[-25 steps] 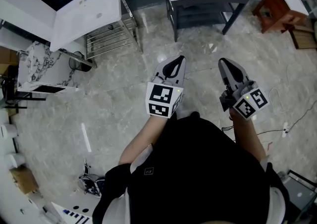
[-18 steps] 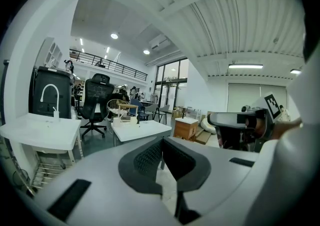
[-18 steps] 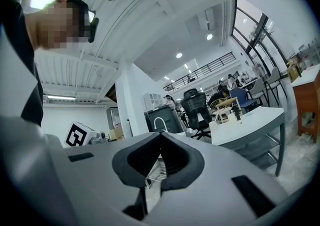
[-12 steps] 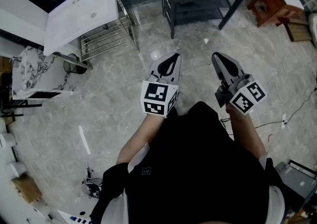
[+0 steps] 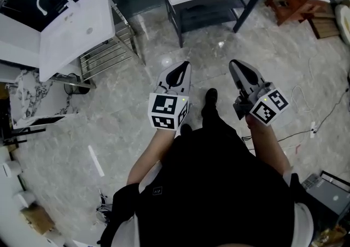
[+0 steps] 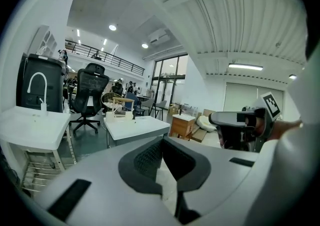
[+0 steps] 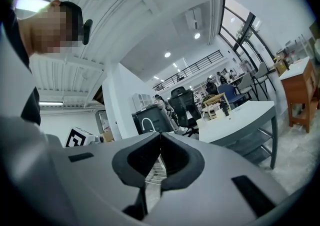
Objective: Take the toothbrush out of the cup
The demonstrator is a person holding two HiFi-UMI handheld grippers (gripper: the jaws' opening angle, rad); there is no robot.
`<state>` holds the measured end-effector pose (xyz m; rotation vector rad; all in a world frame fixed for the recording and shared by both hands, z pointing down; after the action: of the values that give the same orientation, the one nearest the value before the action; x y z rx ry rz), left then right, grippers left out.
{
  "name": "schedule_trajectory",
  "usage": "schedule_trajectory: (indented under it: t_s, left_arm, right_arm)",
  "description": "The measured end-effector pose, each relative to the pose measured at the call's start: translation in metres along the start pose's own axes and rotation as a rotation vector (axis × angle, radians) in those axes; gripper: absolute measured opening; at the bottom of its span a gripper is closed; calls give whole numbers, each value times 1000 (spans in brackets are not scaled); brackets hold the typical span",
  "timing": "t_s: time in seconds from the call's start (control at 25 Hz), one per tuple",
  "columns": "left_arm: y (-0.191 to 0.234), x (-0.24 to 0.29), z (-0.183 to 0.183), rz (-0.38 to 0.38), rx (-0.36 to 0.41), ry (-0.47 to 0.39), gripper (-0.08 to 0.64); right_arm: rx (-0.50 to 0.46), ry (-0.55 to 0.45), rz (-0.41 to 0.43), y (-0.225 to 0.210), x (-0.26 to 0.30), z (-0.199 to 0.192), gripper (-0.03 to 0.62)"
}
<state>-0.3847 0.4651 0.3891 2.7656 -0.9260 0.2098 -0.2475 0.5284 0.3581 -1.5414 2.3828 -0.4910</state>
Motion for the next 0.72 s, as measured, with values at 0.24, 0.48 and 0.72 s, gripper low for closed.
schedule_trajectory:
  t_s: [0.24, 0.48, 0.72]
  left_arm:
    - [10, 87, 14, 10, -18, 9, 15]
    - [-1, 179, 36, 2, -12, 9, 15]
    - [-6, 237, 67, 25, 23, -12, 15]
  right_arm:
    - [16, 25, 23, -73, 32, 27, 28]
    - [29, 19, 32, -156, 46, 68, 28]
    - [51, 14, 55, -212, 57, 99, 28]
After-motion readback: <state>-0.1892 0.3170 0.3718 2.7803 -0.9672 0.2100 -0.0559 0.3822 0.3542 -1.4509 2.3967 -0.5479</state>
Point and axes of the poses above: the fingertips, and each gripper's own axes: x forward along the fingers, y to its left, z out of its top, the point moved 2 cm from there along -x, backward along the fingers, and after that the axes turned 4 degrees about -y, right-handed, at the moved point
